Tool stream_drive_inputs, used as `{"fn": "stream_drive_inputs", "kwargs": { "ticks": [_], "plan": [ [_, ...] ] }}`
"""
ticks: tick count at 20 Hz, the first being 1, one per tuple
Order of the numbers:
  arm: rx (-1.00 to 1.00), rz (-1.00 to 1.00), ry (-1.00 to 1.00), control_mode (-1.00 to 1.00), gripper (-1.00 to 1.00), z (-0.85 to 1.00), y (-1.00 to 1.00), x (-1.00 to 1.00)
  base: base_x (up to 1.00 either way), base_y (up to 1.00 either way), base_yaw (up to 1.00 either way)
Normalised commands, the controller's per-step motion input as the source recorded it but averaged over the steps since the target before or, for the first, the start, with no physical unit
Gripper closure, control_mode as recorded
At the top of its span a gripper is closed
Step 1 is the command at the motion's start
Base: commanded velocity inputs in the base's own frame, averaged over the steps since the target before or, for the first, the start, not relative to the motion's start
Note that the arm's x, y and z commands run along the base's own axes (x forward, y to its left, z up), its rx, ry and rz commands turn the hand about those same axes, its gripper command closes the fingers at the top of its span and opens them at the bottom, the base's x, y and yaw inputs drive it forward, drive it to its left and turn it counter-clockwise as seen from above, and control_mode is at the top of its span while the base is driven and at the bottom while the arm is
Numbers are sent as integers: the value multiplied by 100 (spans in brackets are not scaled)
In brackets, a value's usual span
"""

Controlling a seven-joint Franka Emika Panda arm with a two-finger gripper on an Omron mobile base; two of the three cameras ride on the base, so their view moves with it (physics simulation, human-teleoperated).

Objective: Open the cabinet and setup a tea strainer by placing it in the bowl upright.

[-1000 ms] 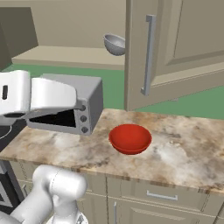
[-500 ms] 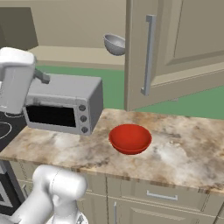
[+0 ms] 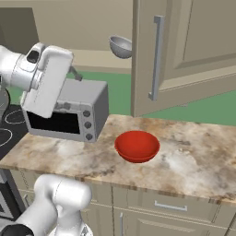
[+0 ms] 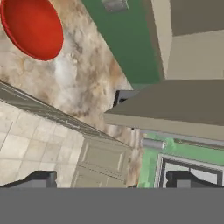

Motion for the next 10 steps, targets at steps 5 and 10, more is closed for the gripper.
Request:
{"fn": "stream_drive_inputs", "kwargs": {
  "ticks": [5,10],
  "plan": [
    [0,-1,36,-100,-100,-9,-51,55,0,0,0],
    [0,0,26,-100,-100,-1,-50,35,0,0,0]
  ]
}}
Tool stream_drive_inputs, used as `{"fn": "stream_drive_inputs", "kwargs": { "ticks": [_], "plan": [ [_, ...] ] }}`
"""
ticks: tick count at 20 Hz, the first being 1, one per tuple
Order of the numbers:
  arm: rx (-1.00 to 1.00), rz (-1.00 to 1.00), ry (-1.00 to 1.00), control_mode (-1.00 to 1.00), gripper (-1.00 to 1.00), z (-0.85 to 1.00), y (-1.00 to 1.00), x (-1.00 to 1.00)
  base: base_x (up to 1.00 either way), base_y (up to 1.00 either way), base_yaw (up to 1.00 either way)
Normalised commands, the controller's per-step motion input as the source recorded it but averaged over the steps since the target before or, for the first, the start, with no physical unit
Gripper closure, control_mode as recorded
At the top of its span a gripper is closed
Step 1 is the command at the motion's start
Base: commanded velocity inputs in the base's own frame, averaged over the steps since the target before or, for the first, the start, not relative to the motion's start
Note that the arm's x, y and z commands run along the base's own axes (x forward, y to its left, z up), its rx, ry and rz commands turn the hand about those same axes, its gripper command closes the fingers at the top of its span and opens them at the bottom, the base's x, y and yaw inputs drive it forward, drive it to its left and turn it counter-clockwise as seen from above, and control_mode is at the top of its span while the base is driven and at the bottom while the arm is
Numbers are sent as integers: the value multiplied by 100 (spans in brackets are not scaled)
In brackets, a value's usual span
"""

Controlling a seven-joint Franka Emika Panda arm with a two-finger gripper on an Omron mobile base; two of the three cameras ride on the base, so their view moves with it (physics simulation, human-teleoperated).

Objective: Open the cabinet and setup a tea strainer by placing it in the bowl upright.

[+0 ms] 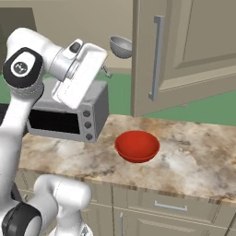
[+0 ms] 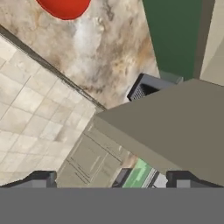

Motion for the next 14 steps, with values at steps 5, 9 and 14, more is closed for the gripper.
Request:
{"fn": "stream_drive_inputs", "kwargs": {
  "ticks": [5,9,14],
  "plan": [
    [0,0,25,-100,-100,-6,-43,33,0,0,0],
    [0,0,25,-100,-100,-14,-33,40,0,0,0],
    [0,-1,29,-100,-100,-13,-22,47,0,0,0]
  ]
}}
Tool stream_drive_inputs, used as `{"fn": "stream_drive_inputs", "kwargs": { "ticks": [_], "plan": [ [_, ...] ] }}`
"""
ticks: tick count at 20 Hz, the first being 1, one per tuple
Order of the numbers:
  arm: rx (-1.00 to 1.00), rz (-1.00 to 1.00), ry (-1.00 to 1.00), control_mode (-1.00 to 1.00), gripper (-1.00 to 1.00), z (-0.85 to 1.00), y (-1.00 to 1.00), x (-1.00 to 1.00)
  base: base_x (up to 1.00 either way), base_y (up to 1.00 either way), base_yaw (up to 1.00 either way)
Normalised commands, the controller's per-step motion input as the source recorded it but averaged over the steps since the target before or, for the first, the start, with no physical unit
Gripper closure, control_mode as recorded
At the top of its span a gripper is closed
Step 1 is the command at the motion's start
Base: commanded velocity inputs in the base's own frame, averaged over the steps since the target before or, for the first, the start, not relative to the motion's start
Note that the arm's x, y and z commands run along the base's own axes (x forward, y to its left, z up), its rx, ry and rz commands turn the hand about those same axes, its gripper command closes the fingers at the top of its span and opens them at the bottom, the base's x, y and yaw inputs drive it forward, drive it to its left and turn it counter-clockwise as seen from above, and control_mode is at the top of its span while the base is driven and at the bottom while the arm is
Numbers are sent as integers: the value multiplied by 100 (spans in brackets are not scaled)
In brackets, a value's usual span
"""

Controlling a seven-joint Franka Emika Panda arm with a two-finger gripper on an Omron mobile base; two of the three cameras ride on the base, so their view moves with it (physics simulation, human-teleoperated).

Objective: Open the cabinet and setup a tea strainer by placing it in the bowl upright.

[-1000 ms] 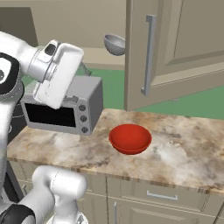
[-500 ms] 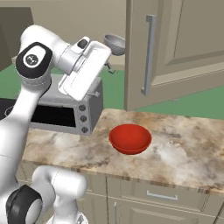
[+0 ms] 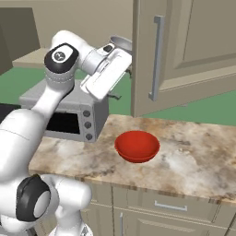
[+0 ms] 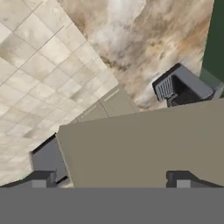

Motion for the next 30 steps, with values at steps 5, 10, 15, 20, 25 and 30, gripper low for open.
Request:
{"fn": "stream_drive_inputs", "kwargs": {
  "ticks": [5,10,15,20,25,30],
  "plan": [
    [0,-3,28,-100,-100,-4,-39,31,0,0,0],
    [0,-5,17,-100,-100,0,-56,0,0,0,0],
    [0,-7,13,-100,-100,0,-63,-1,0,0,0],
    [0,-7,7,-100,-100,0,-70,-28,0,0,0],
    [0,-1,1,-100,-100,0,-83,-36,0,0,0],
    [0,0,0,-100,-100,0,-86,-55,0,0,0]
  ]
}}
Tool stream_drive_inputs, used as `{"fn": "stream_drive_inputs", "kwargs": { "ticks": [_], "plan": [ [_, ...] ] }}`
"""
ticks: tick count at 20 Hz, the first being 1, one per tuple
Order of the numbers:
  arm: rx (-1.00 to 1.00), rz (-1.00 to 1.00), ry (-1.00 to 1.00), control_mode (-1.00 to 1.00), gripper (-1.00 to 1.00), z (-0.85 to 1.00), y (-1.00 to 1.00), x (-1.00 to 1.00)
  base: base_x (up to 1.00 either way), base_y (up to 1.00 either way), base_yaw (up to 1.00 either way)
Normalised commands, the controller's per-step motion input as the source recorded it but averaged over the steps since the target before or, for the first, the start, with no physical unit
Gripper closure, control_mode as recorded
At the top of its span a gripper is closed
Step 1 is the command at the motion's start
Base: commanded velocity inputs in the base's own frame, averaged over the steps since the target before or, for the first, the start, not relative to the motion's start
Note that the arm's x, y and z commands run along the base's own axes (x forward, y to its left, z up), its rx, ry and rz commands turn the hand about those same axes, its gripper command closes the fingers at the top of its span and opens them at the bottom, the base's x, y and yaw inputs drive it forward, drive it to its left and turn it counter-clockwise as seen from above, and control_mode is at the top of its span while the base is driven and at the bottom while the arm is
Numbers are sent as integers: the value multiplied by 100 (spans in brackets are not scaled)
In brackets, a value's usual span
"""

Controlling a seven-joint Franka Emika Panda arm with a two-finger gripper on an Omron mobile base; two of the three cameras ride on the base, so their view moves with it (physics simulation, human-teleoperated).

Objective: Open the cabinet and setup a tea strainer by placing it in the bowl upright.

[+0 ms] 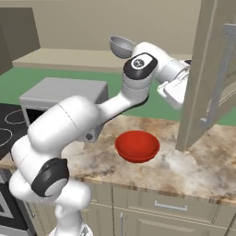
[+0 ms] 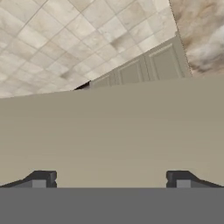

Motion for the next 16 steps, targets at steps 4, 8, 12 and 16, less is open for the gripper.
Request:
{"fn": "stream_drive_inputs", "kwargs": {
  "ticks": [4,8,12,16],
  "plan": [
    [0,0,0,-100,-100,0,-60,-57,0,0,0],
    [-2,0,1,-100,-100,-6,-6,-44,0,0,0],
    [-4,0,1,-100,-100,-16,48,-44,0,0,0],
    [-3,-12,-13,-100,-100,0,100,-12,0,0,0]
  ]
}}
